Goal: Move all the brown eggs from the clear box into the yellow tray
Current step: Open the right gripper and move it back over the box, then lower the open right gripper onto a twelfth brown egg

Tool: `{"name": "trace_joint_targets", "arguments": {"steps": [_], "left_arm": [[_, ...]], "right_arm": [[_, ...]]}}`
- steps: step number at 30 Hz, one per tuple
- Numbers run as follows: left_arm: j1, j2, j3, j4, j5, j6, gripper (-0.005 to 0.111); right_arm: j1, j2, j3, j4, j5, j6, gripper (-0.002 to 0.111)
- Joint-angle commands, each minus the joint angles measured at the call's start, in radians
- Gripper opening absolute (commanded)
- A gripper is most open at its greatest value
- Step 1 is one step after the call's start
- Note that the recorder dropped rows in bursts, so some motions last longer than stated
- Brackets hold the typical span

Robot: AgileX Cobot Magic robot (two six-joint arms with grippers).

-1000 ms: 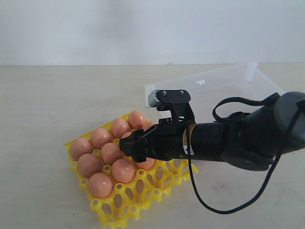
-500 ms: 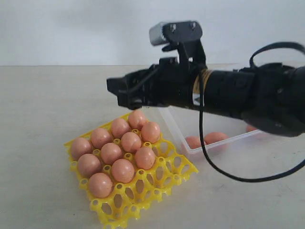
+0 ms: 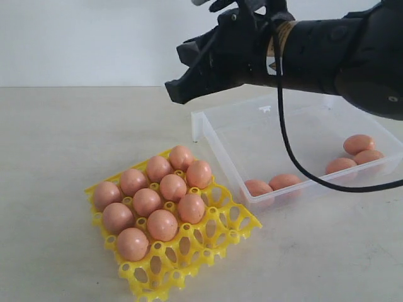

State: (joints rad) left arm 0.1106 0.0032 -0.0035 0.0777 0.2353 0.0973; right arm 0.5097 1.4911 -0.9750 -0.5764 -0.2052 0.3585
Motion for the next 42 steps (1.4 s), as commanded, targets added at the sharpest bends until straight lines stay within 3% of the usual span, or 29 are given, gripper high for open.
{"name": "trace_joint_targets", "arguments": {"steps": [1, 4, 12, 16, 22, 26, 32, 39, 42], "left_arm": [[-0.005, -0.003, 0.003, -0.002, -0.003, -0.003, 0.004], [-0.005, -0.003, 0.003, -0.002, -0.003, -0.003, 0.004], [-0.005, -0.003, 0.003, -0.002, -0.003, -0.003, 0.004], [-0.005, -0.003, 0.003, -0.002, -0.003, -0.003, 0.004], [-0.005, -0.003, 0.003, -0.002, -0.003, -0.003, 0.004], [-0.005, -0.003, 0.003, -0.002, -0.003, -0.003, 0.004], [-0.005, -0.003, 0.003, -0.002, -0.003, -0.003, 0.004], [-0.005, -0.003, 0.003, -0.002, -0.003, -0.003, 0.004], [-0.005, -0.003, 0.003, -0.002, -0.003, -0.003, 0.004]], "right_arm": [[-0.002, -0.009, -0.049, -0.004, 0.025, -0.365, 0.000], [-0.002, -0.001, -0.104, -0.004, 0.160, -0.479, 0.000], [-0.067, 0.133, -0.310, -0.001, 0.952, -0.306, 0.000], [-0.117, 0.210, -0.354, 0.069, 1.207, -0.468, 0.000], [-0.184, 0.226, -0.355, 0.429, 1.255, -0.841, 0.000], [-0.216, 0.230, -0.355, 0.515, 1.362, -0.967, 0.000], [-0.241, 0.230, -0.355, 0.576, 1.339, -0.989, 0.000], [-0.241, 0.268, -0.355, 0.576, 1.195, -0.989, 0.000], [-0.241, 0.313, -0.355, 0.576, 1.162, -1.008, 0.009]]}}
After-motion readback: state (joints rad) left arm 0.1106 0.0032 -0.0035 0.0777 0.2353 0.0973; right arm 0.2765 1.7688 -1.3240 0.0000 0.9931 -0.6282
